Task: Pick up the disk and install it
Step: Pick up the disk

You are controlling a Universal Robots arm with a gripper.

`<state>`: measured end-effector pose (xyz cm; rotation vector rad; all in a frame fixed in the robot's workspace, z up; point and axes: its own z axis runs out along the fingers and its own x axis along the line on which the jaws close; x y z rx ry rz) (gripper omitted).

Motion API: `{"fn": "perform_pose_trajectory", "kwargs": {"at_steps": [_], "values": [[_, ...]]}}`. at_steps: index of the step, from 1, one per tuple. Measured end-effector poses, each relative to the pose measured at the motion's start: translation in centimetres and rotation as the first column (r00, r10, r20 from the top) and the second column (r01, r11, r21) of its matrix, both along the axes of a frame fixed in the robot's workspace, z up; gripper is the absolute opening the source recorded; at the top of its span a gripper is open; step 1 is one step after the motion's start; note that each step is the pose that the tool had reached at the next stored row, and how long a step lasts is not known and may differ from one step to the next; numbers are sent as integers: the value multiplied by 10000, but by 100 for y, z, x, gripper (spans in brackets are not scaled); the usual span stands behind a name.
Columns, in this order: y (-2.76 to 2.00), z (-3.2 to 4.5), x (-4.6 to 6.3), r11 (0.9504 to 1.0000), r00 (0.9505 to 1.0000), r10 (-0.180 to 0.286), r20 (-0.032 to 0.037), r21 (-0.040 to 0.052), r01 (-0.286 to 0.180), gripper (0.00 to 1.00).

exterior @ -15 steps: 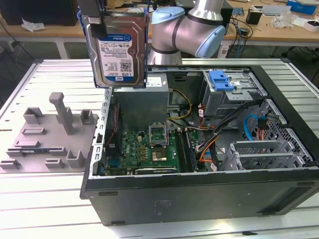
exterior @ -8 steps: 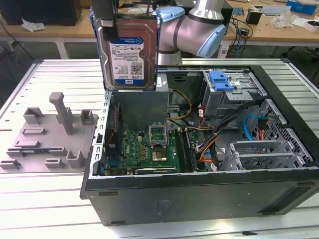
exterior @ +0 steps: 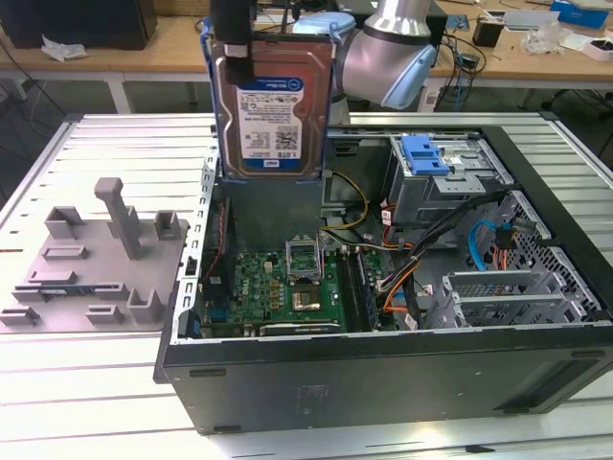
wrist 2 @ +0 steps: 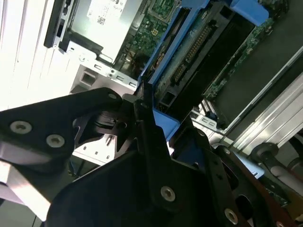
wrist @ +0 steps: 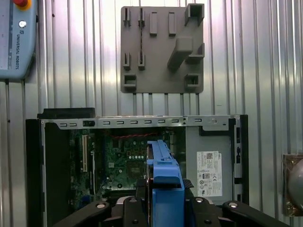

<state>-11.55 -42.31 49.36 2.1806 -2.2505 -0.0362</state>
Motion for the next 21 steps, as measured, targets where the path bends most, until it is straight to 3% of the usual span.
{"fn": "perform_pose_trajectory", "kwargs": {"at_steps": [14,21], "values": [[-198,0,383,10000,10000,-2,-2,0,2,37],[-339,0,647,10000,10000,-1,-3,0,1,37]]}}
